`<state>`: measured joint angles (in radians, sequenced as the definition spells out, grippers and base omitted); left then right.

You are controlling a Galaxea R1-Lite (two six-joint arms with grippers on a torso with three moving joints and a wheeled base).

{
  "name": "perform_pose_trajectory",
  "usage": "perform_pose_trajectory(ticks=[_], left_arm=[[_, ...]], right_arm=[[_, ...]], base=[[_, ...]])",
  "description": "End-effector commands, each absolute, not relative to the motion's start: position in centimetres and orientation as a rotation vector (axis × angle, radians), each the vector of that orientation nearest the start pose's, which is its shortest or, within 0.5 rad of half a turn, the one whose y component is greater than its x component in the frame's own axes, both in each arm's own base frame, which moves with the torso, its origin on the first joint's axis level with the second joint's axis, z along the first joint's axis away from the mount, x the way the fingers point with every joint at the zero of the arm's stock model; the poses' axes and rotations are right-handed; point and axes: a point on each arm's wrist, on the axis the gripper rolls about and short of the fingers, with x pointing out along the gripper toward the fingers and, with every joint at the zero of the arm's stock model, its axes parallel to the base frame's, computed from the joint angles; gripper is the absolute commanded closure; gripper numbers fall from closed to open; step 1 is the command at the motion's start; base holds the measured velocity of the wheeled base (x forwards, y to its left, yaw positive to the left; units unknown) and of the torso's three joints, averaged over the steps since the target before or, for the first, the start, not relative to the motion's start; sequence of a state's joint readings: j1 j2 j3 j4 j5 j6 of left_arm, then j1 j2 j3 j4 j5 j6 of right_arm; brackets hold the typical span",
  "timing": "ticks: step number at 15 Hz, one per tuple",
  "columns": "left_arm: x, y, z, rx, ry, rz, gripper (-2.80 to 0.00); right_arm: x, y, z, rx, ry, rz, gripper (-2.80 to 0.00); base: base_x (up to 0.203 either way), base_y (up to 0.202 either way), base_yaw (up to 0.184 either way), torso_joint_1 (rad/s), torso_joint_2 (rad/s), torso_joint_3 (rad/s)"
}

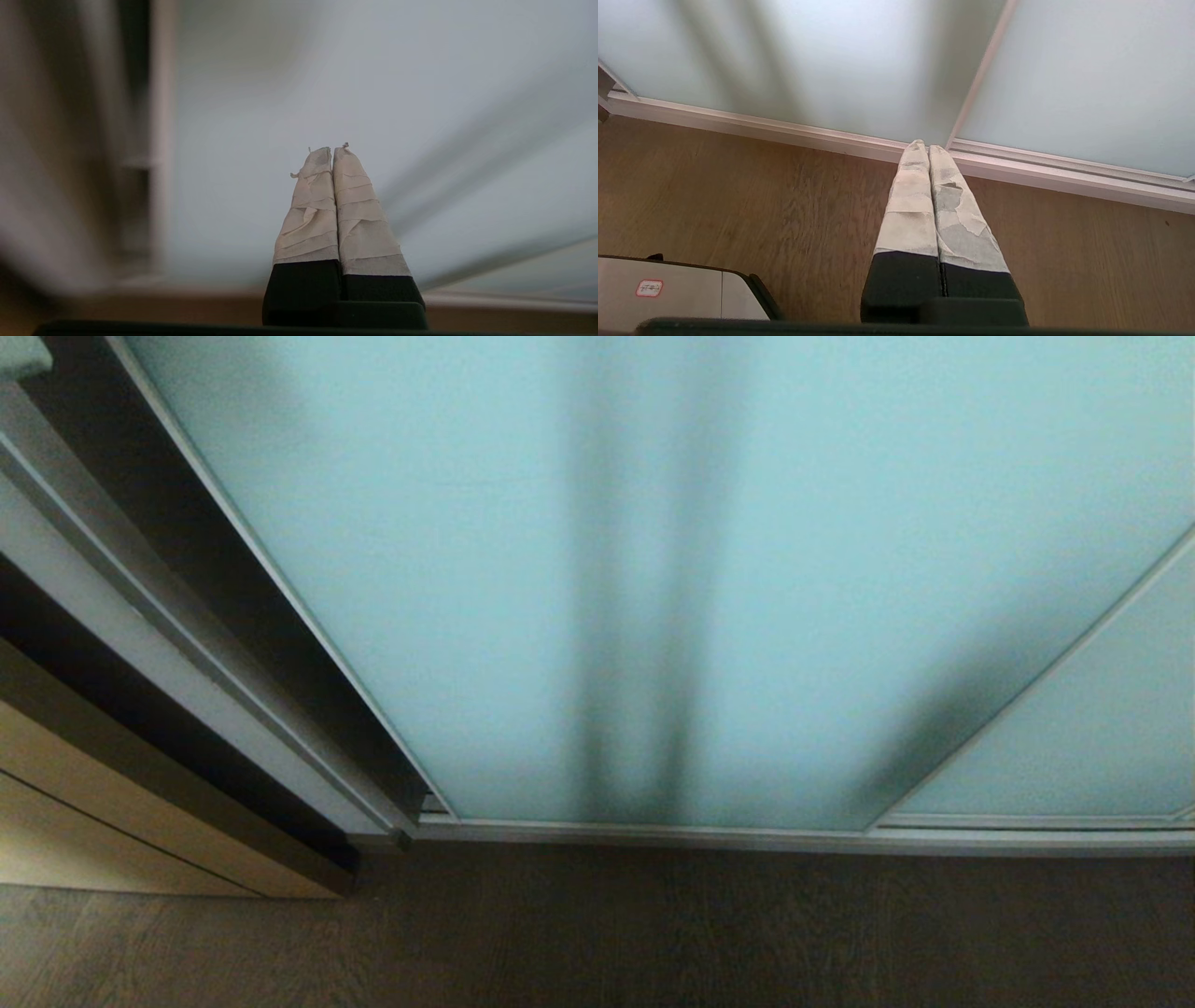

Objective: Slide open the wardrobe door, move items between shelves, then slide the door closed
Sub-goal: Close the door

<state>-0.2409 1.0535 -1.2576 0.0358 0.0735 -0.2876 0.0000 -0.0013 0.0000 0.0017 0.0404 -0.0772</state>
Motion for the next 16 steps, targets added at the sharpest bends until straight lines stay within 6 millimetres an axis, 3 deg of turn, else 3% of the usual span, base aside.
perform_pose_trajectory(ticks=[1, 6, 10, 14, 16], left_arm=[[8.5, -1.6, 35.7, -0.206, -0.121, -0.102, 0.0], [2.0, 0.2, 29.3, -0.127, -0.149, 0.089, 0.0], [-3.1, 0.2, 22.8, -0.059, -0.208, 0.038, 0.0], [-6.0, 0.0, 16.5, -0.022, -0.211, 0.003, 0.0], [-5.4, 0.0, 13.6, 0.002, -0.121, 0.013, 0.0]], right_arm=[[-2.3, 0.1, 7.5, -0.077, -0.002, 0.041, 0.0], [-2.3, 0.1, 7.5, -0.077, -0.001, 0.042, 0.0], [-2.3, 0.1, 7.5, -0.078, -0.002, 0.041, 0.0], [-2.3, 0.1, 7.5, -0.078, -0.001, 0.043, 0.0], [-2.3, 0.1, 7.5, -0.078, 0.0, 0.043, 0.0]], base=[[0.0, 0.0, 0.0, 0.0, 0.0, 0.0], [0.0, 0.0, 0.0, 0.0, 0.0, 0.0], [0.0, 0.0, 0.0, 0.0, 0.0, 0.0], [0.0, 0.0, 0.0, 0.0, 0.0, 0.0], [0.0, 0.0, 0.0, 0.0, 0.0, 0.0]])
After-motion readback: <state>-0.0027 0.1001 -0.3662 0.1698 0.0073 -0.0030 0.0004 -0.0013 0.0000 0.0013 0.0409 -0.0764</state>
